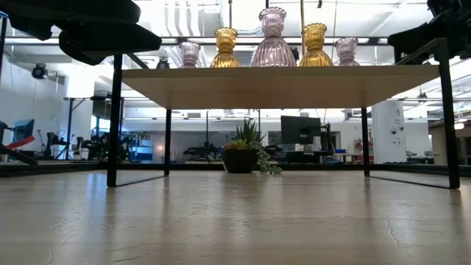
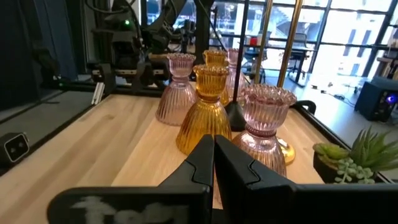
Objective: Pick & Place candle stick holders
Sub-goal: Return to Home Position
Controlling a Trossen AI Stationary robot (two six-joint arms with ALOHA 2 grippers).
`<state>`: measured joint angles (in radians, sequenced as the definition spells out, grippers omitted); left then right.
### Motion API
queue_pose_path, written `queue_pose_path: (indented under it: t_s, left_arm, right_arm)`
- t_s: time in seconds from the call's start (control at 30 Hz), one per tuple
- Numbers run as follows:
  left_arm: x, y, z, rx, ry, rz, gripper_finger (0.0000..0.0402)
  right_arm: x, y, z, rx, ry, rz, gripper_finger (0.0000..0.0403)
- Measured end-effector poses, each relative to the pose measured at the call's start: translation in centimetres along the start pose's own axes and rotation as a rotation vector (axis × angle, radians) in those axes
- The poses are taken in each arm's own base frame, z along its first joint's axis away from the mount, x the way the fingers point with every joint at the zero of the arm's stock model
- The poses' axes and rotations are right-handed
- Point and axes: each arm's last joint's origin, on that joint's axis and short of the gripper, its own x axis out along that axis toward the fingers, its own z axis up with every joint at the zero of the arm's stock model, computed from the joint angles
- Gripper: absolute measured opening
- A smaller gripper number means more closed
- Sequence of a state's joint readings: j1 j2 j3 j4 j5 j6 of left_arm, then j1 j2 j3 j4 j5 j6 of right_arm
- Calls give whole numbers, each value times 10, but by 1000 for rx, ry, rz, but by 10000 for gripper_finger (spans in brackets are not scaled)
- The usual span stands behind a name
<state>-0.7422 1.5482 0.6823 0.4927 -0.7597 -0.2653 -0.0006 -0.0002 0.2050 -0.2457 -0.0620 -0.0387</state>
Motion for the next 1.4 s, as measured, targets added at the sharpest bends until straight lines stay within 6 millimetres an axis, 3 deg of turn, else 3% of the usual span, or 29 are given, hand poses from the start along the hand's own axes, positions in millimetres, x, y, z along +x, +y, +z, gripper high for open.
queue_pose_path:
  t_s: [0.57, 0.97, 1.4]
  left_arm:
    - [0, 0, 0, 0, 0, 0, 246]
    - [0, 0, 0, 0, 0, 0, 245]
    - [0, 0, 0, 0, 0, 0, 245]
  right_arm:
    - [8, 0, -12, 6, -57, 13, 8]
    - [17, 1, -33, 28, -97, 14, 8]
    - [17, 1, -34, 33, -90, 14, 8]
